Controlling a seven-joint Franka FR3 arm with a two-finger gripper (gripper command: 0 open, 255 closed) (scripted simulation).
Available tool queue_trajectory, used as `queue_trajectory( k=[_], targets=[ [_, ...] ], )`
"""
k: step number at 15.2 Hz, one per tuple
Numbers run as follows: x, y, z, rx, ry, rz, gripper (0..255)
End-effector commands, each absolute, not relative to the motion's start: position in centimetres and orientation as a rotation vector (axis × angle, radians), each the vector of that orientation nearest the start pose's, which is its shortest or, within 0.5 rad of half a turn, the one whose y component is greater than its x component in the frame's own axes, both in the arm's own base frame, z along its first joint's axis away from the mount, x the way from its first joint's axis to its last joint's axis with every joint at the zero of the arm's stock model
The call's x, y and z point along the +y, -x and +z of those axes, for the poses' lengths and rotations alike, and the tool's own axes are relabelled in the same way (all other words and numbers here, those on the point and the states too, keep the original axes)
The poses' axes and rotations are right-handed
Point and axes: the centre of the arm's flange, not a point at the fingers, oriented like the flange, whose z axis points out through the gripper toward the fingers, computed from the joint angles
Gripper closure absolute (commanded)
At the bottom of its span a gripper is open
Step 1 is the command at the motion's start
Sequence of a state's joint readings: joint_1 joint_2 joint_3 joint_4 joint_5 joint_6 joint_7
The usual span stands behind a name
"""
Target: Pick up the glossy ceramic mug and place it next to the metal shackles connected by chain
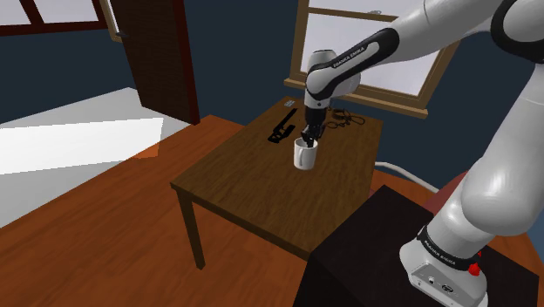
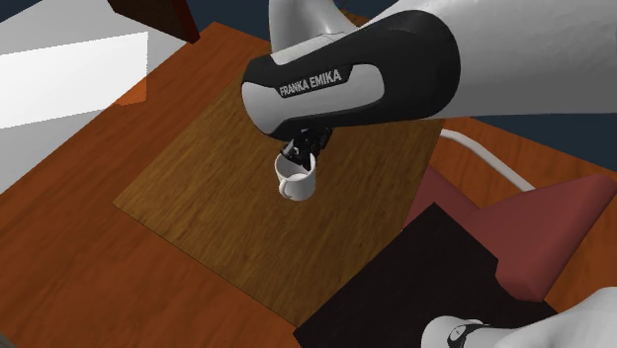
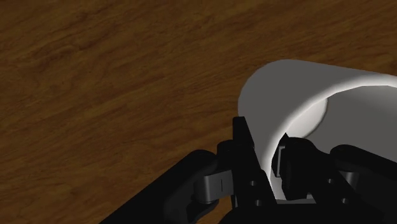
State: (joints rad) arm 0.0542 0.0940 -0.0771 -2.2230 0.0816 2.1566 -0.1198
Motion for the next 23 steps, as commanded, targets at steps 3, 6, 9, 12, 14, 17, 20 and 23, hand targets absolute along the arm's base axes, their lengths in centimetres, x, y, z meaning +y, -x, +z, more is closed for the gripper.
queue_trajectory(
  k=[3, 6, 9, 12, 14, 17, 20, 23],
  targets=[
    [-1.0, -51.9, 34.2, -0.07, 3.064, 0.239, 255],
    [-1.0, -51.9, 35.8, -0.07, 3.064, 0.239, 255],
    [-1.0, -51.9, 37.4, -0.07, 3.064, 0.239, 255],
    [-3.6, -52.2, 37.8, -0.07, 3.064, 0.239, 255],
    [-6.2, -52.5, 37.8, -0.07, 3.064, 0.239, 255],
    [-10.1, -53.0, 37.8, -0.07, 3.063, 0.239, 255],
    [-14.1, -53.4, 37.9, -0.07, 3.063, 0.239, 255],
    [-18.0, -53.8, 37.9, -0.07, 3.063, 0.239, 255]
  ],
)
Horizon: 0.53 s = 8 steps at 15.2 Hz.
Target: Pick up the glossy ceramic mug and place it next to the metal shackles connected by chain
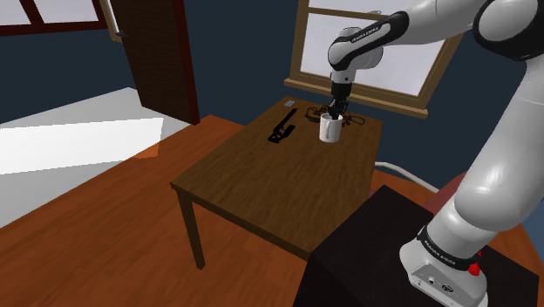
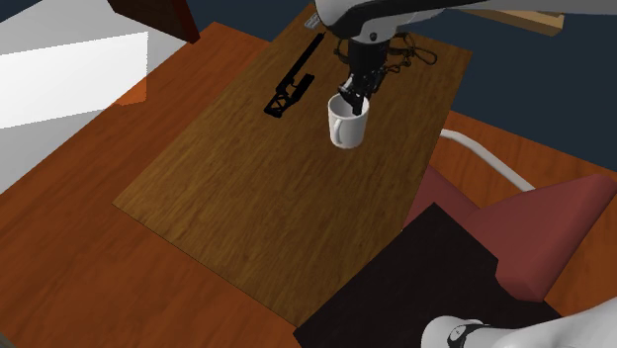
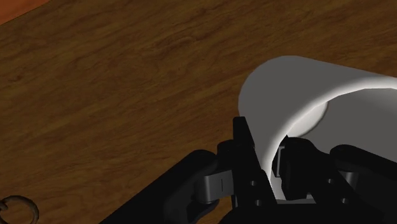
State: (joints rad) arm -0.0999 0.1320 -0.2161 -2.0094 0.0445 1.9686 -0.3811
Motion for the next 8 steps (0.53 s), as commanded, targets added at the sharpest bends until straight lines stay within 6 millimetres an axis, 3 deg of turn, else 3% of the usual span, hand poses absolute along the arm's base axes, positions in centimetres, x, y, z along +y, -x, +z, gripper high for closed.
queue_trajectory(
  k=[1, 8],
  targets=[
    [-19.3, -54.0, 37.9, -0.07, 3.063, 0.239, 255],
    [-28.5, -55.0, 37.9, -0.07, 3.063, 0.239, 255]
  ],
)
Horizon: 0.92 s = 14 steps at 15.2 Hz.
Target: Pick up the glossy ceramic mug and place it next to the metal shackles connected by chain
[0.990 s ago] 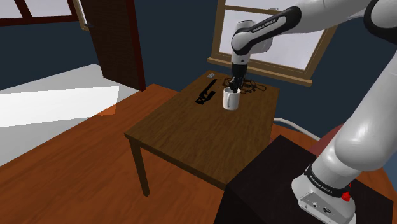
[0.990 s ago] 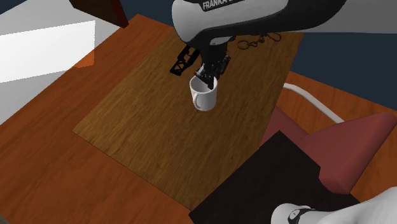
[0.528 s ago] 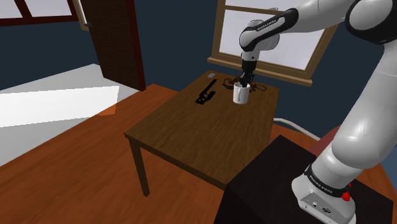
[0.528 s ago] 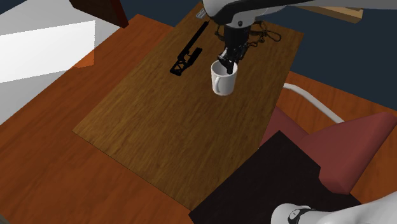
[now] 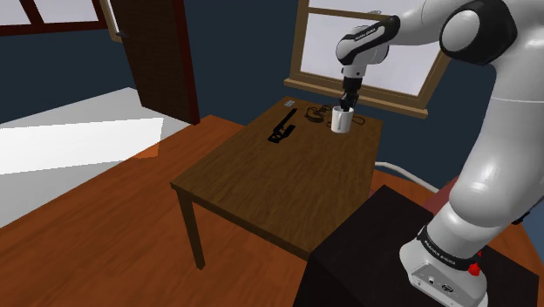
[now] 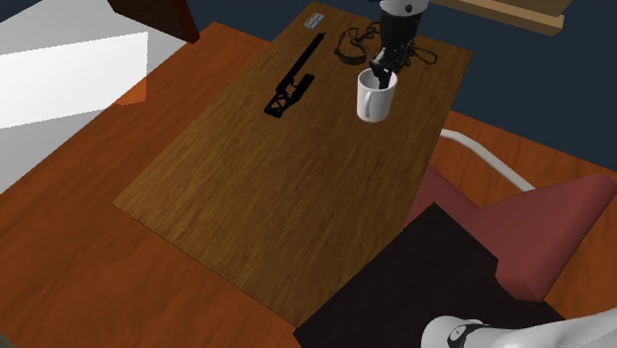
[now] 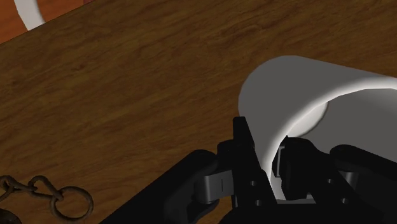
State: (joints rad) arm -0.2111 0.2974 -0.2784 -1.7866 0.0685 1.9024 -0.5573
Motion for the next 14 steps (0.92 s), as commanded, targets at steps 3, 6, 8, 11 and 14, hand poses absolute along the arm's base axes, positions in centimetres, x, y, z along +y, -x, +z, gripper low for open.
queue_trajectory(
  k=[3, 6, 8, 11, 14],
  targets=[
    [-32.4, -55.5, 37.9, -0.07, 3.063, 0.239, 255],
    [-36.4, -55.9, 38.0, -0.07, 3.063, 0.239, 255],
    [-39.0, -56.2, 38.0, -0.07, 3.063, 0.239, 255],
    [-42.9, -56.7, 38.0, -0.07, 3.063, 0.239, 255],
    [-44.5, -56.8, 36.9, -0.07, 3.064, 0.239, 255]
  ],
)
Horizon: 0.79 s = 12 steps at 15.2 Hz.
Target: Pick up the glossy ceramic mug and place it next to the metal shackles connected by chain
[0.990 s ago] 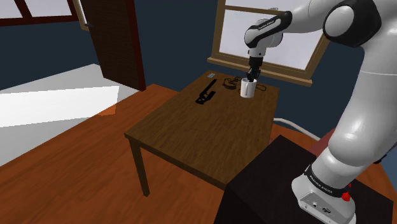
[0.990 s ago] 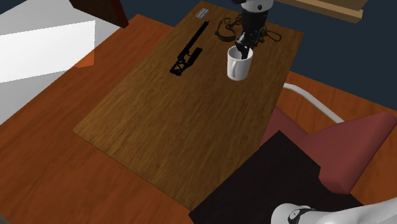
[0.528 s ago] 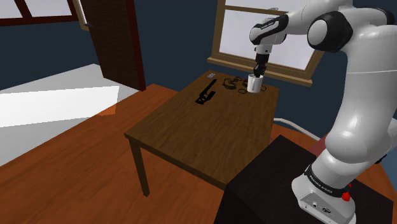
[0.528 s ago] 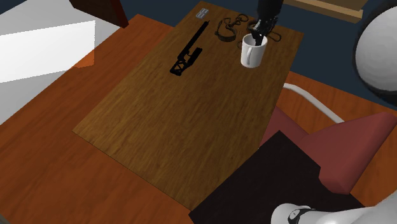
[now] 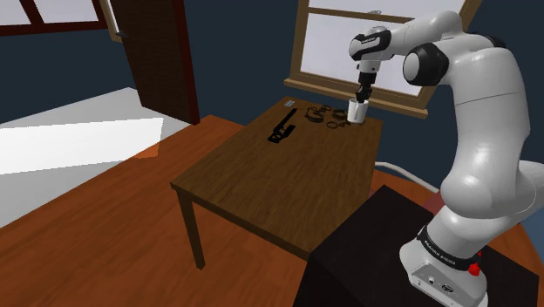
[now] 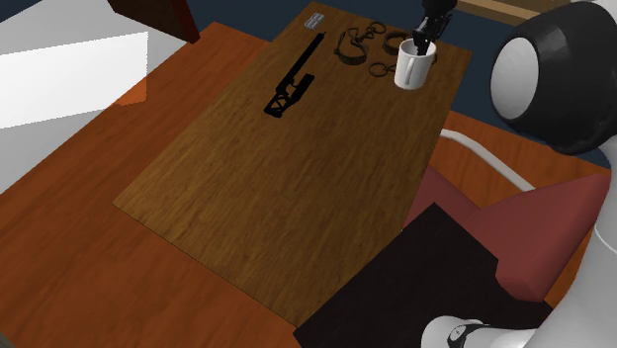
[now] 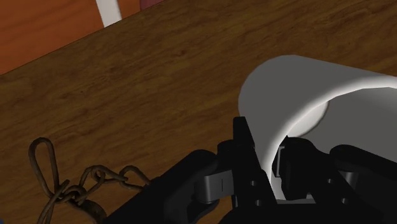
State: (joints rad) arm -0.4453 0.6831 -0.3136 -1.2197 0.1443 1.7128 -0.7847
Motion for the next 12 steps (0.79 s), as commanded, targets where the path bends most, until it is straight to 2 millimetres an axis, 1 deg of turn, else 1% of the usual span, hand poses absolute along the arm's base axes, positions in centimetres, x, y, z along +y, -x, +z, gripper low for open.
queue_trajectory(
  k=[1, 12],
  targets=[
    [-44.5, -56.8, 36.4, -0.07, 3.063, 0.239, 255],
    [-44.5, -56.8, 30.6, -0.07, 3.064, 0.239, 255]
  ],
)
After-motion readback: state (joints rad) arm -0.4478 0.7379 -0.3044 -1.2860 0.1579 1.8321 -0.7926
